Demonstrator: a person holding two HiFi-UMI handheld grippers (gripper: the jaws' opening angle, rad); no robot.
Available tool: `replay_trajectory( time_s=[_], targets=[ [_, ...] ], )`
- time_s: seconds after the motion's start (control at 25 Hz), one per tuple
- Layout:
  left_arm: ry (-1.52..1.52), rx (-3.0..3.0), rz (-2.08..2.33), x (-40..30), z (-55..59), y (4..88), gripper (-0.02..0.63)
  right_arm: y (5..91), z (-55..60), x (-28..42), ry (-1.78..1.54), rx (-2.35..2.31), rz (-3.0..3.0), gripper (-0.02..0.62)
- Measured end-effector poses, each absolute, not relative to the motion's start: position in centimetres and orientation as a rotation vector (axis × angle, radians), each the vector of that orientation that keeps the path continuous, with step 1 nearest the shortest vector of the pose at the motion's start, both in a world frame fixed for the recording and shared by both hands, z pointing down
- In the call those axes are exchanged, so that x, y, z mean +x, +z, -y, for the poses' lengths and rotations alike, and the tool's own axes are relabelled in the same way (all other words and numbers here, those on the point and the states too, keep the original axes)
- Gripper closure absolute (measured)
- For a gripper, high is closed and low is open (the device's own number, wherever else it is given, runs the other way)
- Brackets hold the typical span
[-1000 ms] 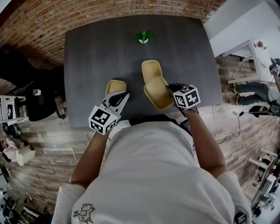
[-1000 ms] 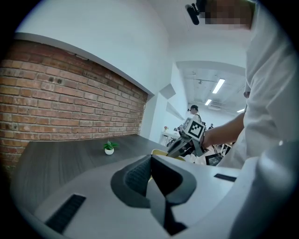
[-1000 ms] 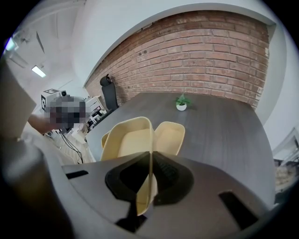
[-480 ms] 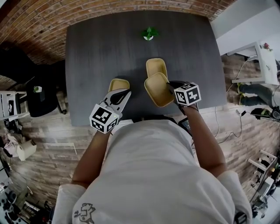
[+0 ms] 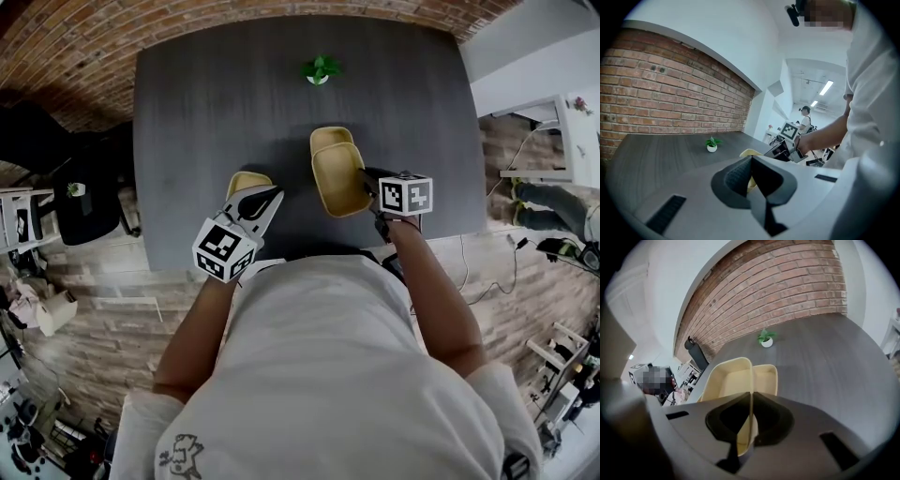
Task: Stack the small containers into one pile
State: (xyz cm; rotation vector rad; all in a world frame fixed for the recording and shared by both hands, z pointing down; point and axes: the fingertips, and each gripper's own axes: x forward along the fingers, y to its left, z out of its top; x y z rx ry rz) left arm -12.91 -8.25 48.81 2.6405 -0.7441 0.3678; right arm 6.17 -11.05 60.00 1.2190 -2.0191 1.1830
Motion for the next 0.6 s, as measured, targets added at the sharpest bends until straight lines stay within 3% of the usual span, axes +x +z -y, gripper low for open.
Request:
replay_trajectory(
  time_s=[0.6],
  targets=[
    [0.405, 2.589, 0.711, -10.1, 11.6, 50.7, 0.595, 64.0, 14.2, 7.0, 1.390, 1.281, 1.923, 0.569]
  ],
)
